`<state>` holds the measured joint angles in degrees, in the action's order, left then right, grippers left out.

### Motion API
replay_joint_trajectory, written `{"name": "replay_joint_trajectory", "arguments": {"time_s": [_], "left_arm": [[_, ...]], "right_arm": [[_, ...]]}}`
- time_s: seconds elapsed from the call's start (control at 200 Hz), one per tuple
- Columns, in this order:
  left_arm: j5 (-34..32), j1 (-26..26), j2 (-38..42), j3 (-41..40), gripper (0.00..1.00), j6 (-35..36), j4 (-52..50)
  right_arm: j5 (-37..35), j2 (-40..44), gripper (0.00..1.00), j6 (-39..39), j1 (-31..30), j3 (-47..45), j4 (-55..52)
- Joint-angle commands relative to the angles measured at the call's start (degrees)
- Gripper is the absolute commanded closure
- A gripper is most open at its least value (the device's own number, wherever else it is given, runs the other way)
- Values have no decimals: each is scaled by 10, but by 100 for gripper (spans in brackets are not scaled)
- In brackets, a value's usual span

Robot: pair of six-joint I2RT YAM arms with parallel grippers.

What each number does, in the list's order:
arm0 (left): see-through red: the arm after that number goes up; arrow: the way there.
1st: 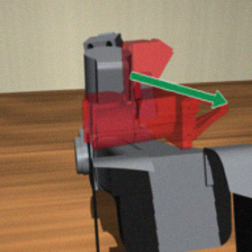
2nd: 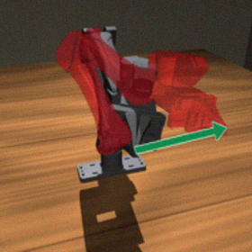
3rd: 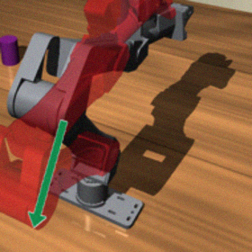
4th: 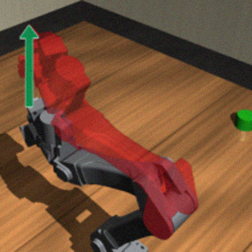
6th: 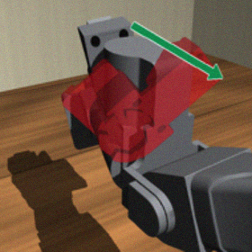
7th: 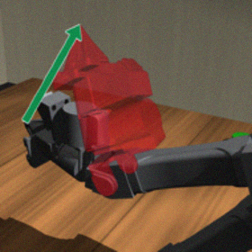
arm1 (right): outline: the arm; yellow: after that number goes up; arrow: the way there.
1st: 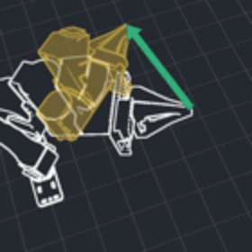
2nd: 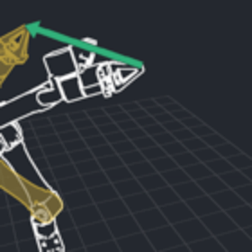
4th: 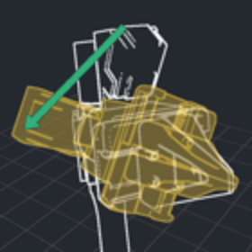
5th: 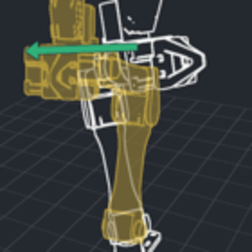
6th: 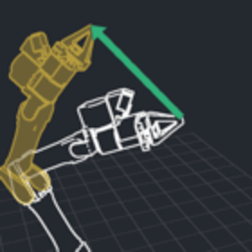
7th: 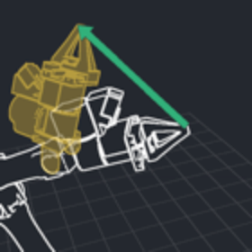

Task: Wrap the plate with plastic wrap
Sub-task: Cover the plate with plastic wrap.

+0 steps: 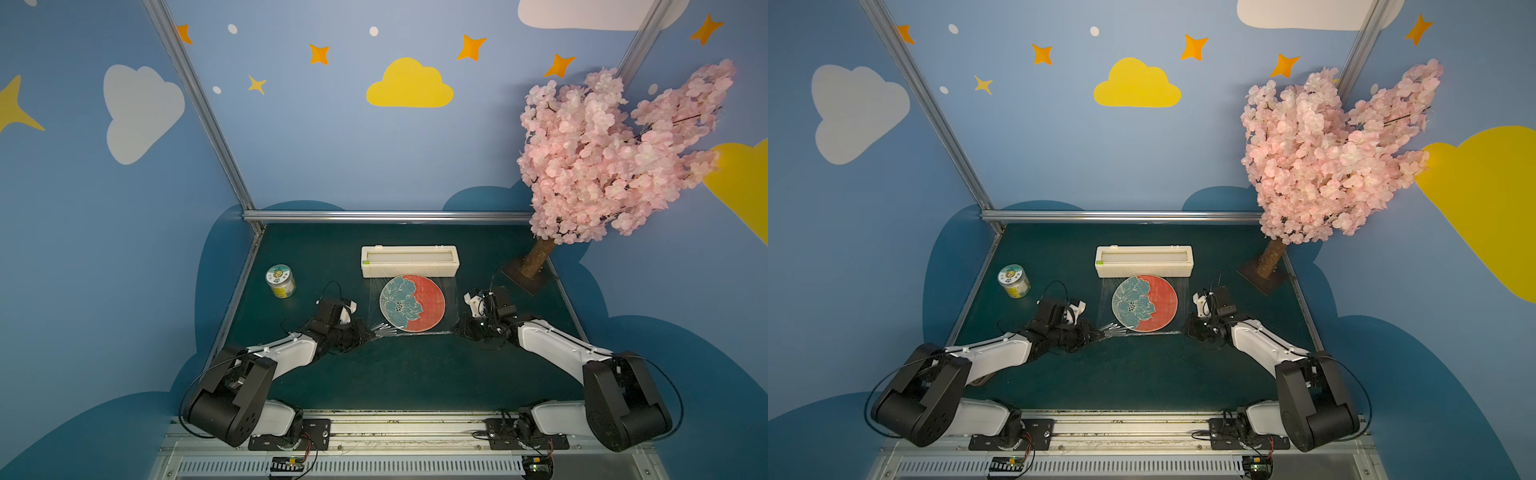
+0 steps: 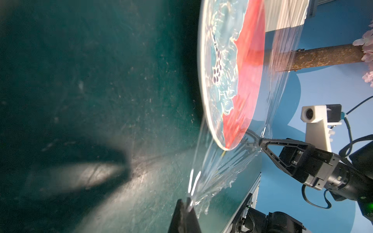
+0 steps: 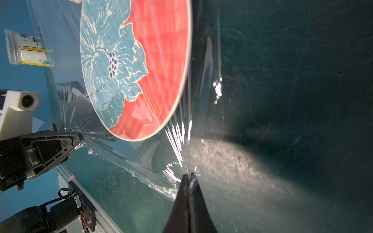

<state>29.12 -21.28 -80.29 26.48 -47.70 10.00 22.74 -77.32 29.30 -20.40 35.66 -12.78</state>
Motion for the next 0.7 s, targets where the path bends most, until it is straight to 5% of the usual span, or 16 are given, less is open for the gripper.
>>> {"name": "replay_joint_trajectory", "arguments": {"time_s": [0.0, 0.696], "left_arm": [[-9, 4, -14, 5, 97, 13, -26], [12, 48, -158, 92, 97, 40, -41]], "right_arm": [[-11, 0, 100, -7, -1, -18, -37], [-45, -130, 100, 4, 12, 56, -9]]}}
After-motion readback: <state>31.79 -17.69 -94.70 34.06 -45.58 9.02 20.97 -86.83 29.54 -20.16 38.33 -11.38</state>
